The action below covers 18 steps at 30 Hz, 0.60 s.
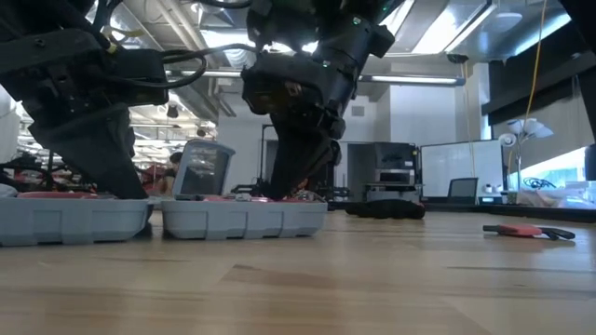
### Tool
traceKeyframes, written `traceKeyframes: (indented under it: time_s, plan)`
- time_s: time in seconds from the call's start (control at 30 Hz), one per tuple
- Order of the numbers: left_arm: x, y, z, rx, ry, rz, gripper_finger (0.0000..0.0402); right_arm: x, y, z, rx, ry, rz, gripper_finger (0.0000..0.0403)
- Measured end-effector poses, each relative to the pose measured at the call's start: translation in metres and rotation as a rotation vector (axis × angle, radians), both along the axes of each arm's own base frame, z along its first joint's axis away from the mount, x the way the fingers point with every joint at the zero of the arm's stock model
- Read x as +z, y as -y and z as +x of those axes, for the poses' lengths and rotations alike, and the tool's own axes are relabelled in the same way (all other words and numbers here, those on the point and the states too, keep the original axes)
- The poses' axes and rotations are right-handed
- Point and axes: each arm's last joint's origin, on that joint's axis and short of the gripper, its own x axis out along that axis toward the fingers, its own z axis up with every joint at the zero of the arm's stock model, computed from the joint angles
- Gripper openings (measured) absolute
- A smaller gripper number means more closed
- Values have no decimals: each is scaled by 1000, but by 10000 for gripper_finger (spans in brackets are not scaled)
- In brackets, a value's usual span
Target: Prefit tool cases
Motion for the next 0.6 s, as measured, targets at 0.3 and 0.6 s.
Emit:
traceKeyframes:
  time_s: [0.3, 0.6]
  plan:
    - [0, 0, 0, -2, 1, -3, 0, -1, -20, 2, 3, 36, 18, 0]
    - [0, 0, 0, 2, 1, -9, 0, -8, -29, 4, -12, 40, 33, 0]
